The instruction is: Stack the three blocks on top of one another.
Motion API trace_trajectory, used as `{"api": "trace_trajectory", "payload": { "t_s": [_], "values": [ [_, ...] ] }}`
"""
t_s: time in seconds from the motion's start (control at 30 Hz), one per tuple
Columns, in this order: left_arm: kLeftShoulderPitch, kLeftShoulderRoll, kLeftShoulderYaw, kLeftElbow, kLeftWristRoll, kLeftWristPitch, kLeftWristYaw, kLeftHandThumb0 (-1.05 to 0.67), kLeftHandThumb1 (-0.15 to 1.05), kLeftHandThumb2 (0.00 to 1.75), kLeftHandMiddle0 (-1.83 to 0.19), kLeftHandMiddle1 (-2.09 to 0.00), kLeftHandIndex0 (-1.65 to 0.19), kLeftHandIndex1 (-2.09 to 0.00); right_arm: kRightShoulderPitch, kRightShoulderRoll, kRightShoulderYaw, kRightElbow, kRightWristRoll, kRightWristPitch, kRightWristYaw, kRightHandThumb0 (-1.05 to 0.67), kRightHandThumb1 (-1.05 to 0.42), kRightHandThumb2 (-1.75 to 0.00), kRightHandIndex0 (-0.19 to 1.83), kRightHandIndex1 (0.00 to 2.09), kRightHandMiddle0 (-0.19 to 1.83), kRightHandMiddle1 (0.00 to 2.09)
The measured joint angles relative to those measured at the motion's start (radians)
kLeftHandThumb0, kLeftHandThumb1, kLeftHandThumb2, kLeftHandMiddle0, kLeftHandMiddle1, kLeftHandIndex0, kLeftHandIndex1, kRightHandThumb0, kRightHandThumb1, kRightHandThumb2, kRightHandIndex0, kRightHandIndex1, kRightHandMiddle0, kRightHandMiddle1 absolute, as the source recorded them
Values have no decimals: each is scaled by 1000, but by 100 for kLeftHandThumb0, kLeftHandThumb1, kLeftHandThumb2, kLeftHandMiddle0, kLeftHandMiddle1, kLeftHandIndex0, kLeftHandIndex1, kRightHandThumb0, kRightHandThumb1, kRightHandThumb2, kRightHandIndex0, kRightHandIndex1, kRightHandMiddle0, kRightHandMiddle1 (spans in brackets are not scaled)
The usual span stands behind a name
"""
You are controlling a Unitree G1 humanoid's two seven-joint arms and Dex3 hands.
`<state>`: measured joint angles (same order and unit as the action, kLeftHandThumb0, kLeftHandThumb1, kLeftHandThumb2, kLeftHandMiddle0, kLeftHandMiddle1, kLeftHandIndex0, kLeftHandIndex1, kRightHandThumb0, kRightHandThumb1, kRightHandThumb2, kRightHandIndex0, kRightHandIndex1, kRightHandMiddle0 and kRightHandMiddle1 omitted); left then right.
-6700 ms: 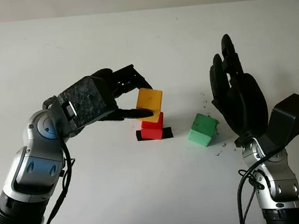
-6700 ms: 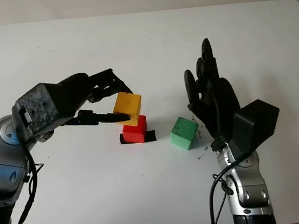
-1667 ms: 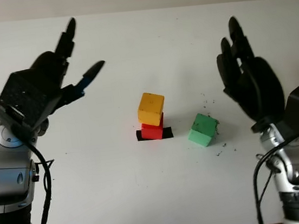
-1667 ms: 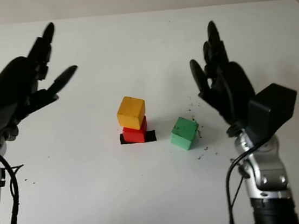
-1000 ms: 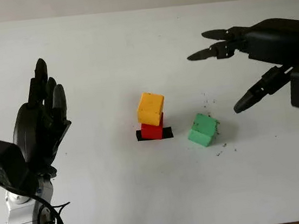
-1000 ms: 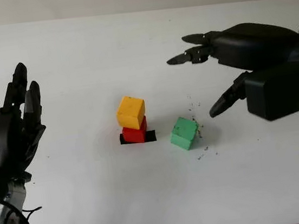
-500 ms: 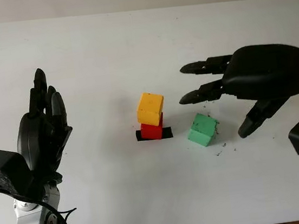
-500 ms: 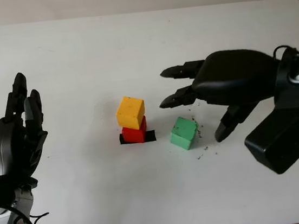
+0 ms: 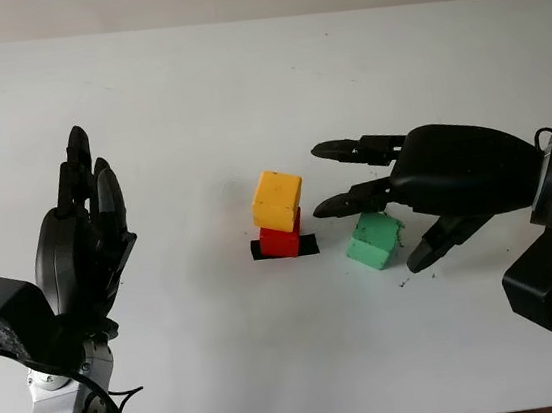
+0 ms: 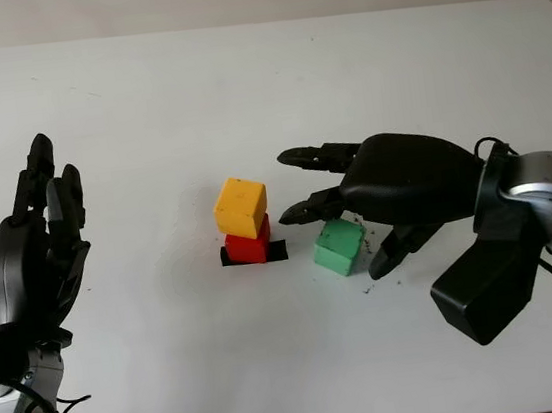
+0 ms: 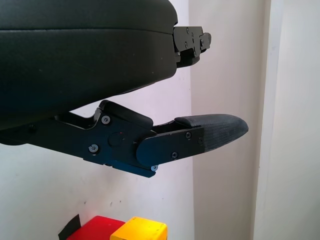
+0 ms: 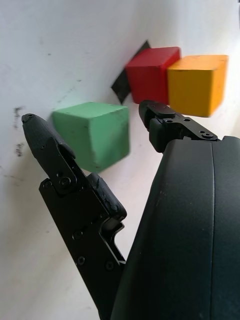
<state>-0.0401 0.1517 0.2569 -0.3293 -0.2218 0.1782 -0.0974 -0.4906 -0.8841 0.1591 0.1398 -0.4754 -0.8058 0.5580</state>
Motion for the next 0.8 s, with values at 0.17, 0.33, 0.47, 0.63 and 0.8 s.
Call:
{"api": "trace_trajectory", "payload": {
  "t_s": [0.17,0.33,0.47,0.63,0.8],
  "values": [
    [1,2,-1,-2,-4,4,-5,-72,105,57,11,-5,11,-5,0,0,8,24,-21,-9,-22,-60,-81,-6,1,6,53,10],
    [3,3,-2,-8,-11,13,-8,-71,105,56,11,-5,11,-5,-1,4,27,65,-64,-29,-60,-53,-83,-6,2,6,59,13],
    [7,3,-2,-18,-15,28,-7,-71,105,55,11,-5,11,-5,-5,4,31,95,-93,-52,-102,-52,-84,-6,2,6,60,14],
    [10,5,-5,-27,-14,28,-10,-70,105,57,12,-5,12,-5,-12,4,33,120,-114,-67,-146,-51,-86,-7,6,7,63,16],
    [18,8,-15,-27,-1,28,-10,-71,105,57,12,-5,12,-5,-23,4,36,144,-124,-76,-179,-48,-90,-7,8,8,70,21]
  ]
}}
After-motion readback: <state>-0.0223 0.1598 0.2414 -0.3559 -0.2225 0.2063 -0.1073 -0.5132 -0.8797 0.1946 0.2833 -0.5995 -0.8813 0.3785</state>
